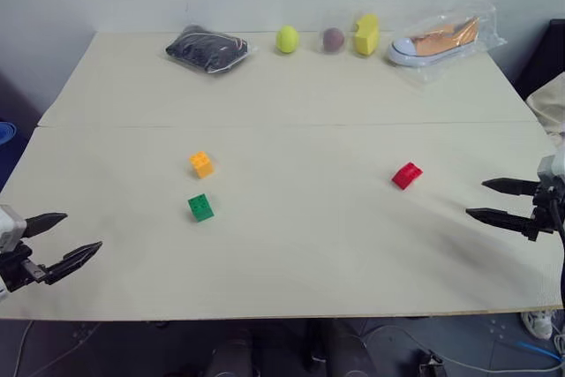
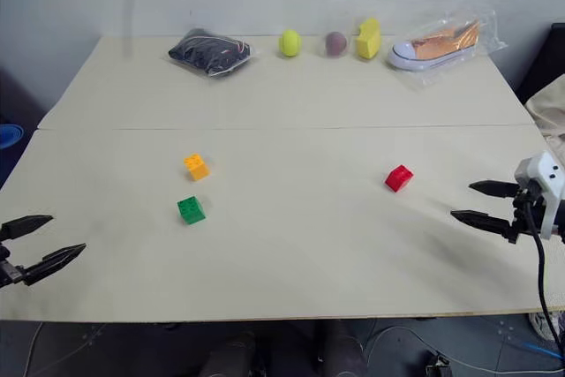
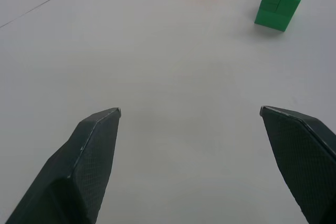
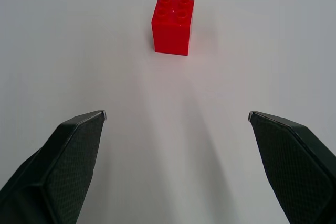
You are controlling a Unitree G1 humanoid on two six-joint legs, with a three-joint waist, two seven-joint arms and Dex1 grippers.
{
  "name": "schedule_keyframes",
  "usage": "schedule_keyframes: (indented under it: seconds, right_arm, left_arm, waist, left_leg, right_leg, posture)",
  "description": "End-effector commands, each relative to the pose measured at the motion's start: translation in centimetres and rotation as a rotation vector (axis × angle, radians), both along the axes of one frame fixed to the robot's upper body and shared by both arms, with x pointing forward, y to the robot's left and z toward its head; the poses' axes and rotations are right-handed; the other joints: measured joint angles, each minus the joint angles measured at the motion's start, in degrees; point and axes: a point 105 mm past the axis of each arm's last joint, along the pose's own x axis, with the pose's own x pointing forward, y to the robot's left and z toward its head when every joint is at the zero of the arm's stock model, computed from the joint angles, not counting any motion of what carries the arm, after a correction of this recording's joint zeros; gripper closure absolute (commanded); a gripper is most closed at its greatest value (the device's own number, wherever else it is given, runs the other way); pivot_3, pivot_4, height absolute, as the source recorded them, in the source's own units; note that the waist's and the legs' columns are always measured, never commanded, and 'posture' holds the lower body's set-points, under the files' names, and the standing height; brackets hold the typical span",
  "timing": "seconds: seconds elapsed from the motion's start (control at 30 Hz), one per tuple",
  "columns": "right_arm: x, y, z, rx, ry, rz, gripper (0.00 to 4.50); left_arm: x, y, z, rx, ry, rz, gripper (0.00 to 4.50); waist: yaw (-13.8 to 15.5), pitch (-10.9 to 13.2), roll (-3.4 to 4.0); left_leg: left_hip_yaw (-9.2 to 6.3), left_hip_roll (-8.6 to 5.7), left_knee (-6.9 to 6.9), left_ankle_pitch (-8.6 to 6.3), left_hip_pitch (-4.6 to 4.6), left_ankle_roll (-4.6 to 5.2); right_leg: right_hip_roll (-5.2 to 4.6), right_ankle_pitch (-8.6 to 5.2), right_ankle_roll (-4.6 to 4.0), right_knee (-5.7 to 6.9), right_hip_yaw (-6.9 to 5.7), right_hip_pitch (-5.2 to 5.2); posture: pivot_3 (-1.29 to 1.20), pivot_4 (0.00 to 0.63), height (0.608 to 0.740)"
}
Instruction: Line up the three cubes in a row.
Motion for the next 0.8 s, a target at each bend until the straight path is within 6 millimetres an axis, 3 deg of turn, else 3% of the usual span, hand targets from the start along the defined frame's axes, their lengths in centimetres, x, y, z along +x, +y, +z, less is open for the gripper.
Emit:
schedule_keyframes:
  seconds: [0.03,0.2,0.53,0.7,0.8]
  right_arm:
    - [0.0,0.2,1.5,0.009,-0.049,0.003,0.0]
    - [-0.1,0.9,1.3,0.015,-0.044,0.013,0.0]
    - [0.4,1.5,2.3,-0.002,-0.082,0.001,0.0]
    - [2.2,4.0,3.8,-0.013,-0.168,0.018,0.0]
    - [3.1,5.8,3.9,-0.001,-0.162,0.05,0.0]
  left_arm:
    - [-0.1,0.1,0.6,0.023,-0.024,0.008,0.02]
    - [-0.3,-0.2,-0.2,0.026,0.007,0.009,0.02]
    - [0.2,-0.3,0.1,-0.006,-0.009,0.021,0.02]
    - [2.8,-4.5,2.0,-0.024,-0.067,-0.147,0.02]
    - [3.9,-8.7,3.4,-0.079,-0.083,-0.317,0.02]
  waist:
    - [-0.17,0.0,0.0]
    - [-0.69,0.0,0.0]
    - [-0.89,0.0,0.0]
    - [-0.76,0.0,0.0]
    - [-0.8,0.0,0.0]
  left_leg:
    - [0.0,0.0,0.0,0.0,0.0,0.0]
    - [0.0,0.0,-0.05,0.01,0.0,-0.02]
    - [0.0,0.0,-0.07,0.01,0.0,-0.02]
    - [-0.01,-0.03,-0.07,0.04,0.0,-0.06]
    - [-0.01,-0.05,-0.07,0.05,0.0,-0.09]
  right_leg:
    - [0.0,0.0,0.0,0.0,0.0,0.0]
    - [0.0,0.0,0.0,0.0,0.0,-0.01]
    - [-0.01,0.0,0.0,-0.03,0.01,-0.02]
    - [-0.03,0.0,0.0,0.01,0.01,-0.01]
    - [-0.05,0.01,0.01,0.06,0.02,-0.02]
  posture:
    - [0.0,0.15,0.74]
    - [0.0,0.15,0.74]
    - [0.0,0.15,0.74]
    - [0.0,0.15,0.74]
    - [0.0,0.15,0.74]
